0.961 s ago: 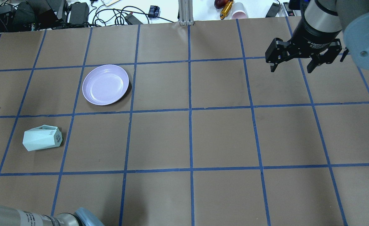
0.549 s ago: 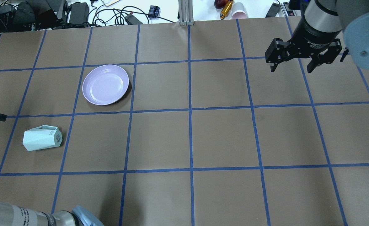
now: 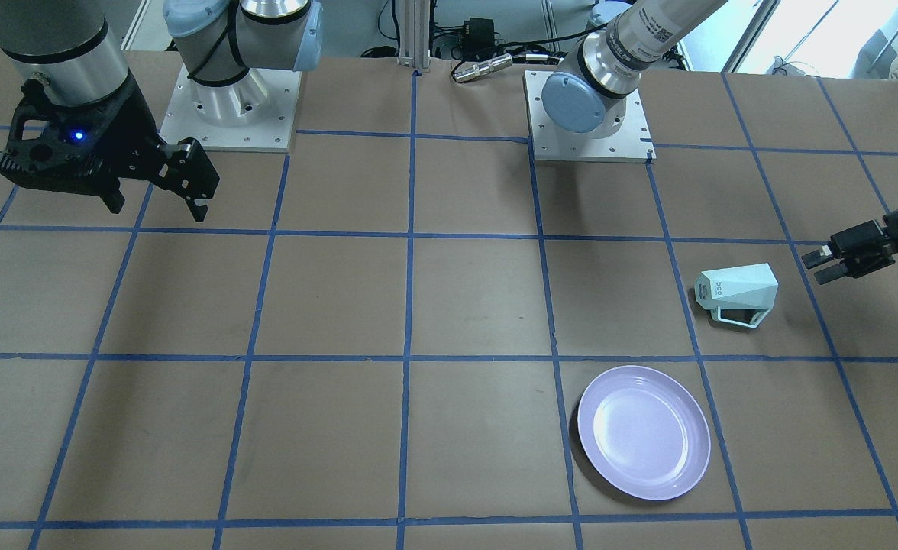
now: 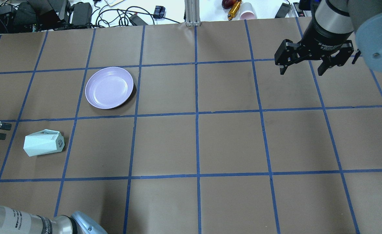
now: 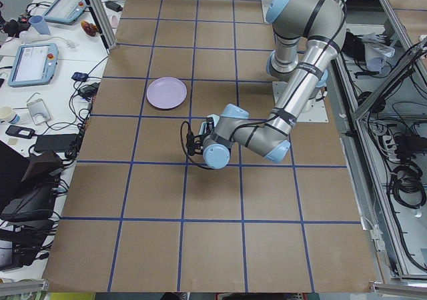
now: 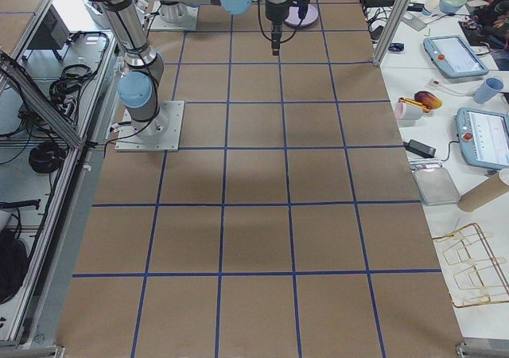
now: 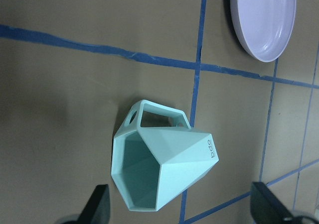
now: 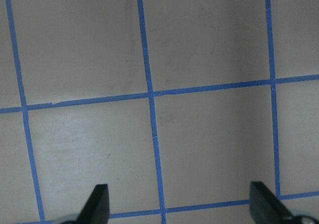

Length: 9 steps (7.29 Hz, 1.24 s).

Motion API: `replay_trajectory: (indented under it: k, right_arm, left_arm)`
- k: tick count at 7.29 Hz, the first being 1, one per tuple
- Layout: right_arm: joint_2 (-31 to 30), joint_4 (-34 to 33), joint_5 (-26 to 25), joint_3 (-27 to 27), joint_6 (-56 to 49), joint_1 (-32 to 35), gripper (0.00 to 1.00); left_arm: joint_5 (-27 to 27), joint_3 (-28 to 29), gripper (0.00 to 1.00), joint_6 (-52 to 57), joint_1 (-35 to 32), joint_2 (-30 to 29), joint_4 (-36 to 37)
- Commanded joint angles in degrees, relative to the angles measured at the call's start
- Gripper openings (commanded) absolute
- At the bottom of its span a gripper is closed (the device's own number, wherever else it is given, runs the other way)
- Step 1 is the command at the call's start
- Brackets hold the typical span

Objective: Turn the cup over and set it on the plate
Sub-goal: 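Lower the left gripper to the mug's open end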

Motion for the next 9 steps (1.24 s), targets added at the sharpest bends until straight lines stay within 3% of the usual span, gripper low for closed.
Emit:
replay_trajectory:
  k: [1,2,9]
  right_arm:
    - [-0.09,0.00,0.00,0.00,0.00,0.00,1.00]
    - [-0.09,0.00,0.00,0.00,0.00,0.00,1.00]
    - [0.00,0.00,0.09,0.00,0.00,0.00,1.00]
  left_arm:
    - [-3.66,0.02,1.00,3.81,1.73,-2.45,-4.27]
    - [-6.48,0.02,1.00,6.52,2.17,-3.68,-7.18]
    - [-6.51,-0.59,1.00,14.37,2.35,-8.61,-12.39]
